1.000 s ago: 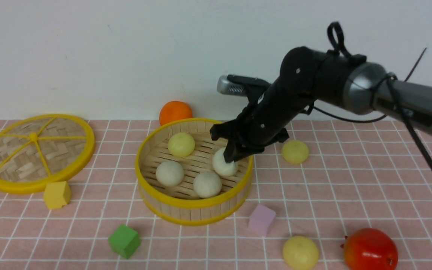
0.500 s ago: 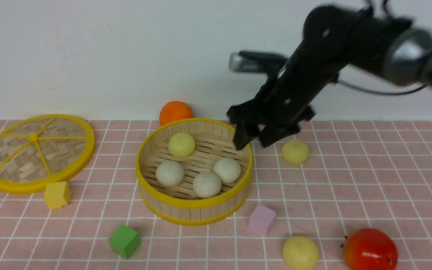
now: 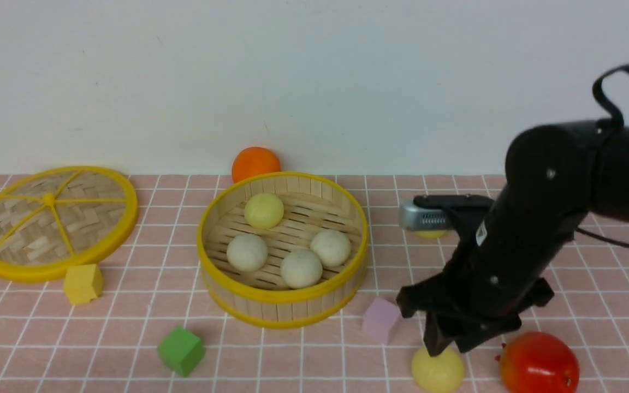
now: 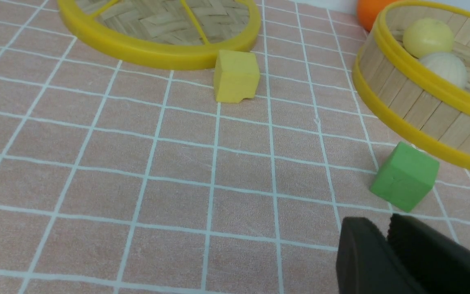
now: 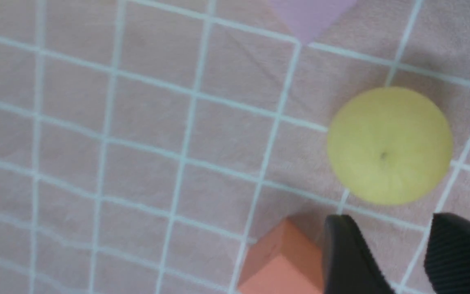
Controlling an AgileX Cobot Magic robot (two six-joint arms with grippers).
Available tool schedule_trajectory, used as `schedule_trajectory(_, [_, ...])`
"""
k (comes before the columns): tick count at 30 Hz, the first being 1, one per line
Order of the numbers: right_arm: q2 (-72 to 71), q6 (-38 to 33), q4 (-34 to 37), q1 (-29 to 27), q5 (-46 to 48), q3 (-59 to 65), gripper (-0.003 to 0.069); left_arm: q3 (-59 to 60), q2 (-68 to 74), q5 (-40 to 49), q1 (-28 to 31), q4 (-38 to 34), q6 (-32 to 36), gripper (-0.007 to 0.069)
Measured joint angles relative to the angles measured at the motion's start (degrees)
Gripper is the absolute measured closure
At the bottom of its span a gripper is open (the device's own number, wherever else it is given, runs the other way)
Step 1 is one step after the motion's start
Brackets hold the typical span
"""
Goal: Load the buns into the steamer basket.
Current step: Use the right arm to grab a steamed stuffed bun, then use the right arm to put the steamed stuffed bun into the steamer
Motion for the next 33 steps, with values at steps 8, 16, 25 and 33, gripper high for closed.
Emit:
schedule_trajectory(8, [5.8, 0.3, -2.9, 0.0, -4.9, 0.4, 0.0340, 0.0, 0.0, 0.0, 0.0, 0.0, 0.0, 0.0477])
schedule_trajectory(16, [7.8, 1.5, -5.4, 0.0, -6.1, 0.4, 0.0382, 0.0, 0.0, 0.0, 0.0, 0.0, 0.0, 0.0471])
schedule_trajectory(25, [7.8, 0.9, -5.6, 0.0, -1.4, -3.3, 0.0643, 0.0, 0.0, 0.0, 0.0, 0.0, 0.0, 0.0471])
schedule_trajectory(33, [7.6, -2.1, -8.8, -0.9, 2.2, -27.5, 0.0643, 0.0, 0.0, 0.0, 0.0, 0.1, 0.0, 0.0471])
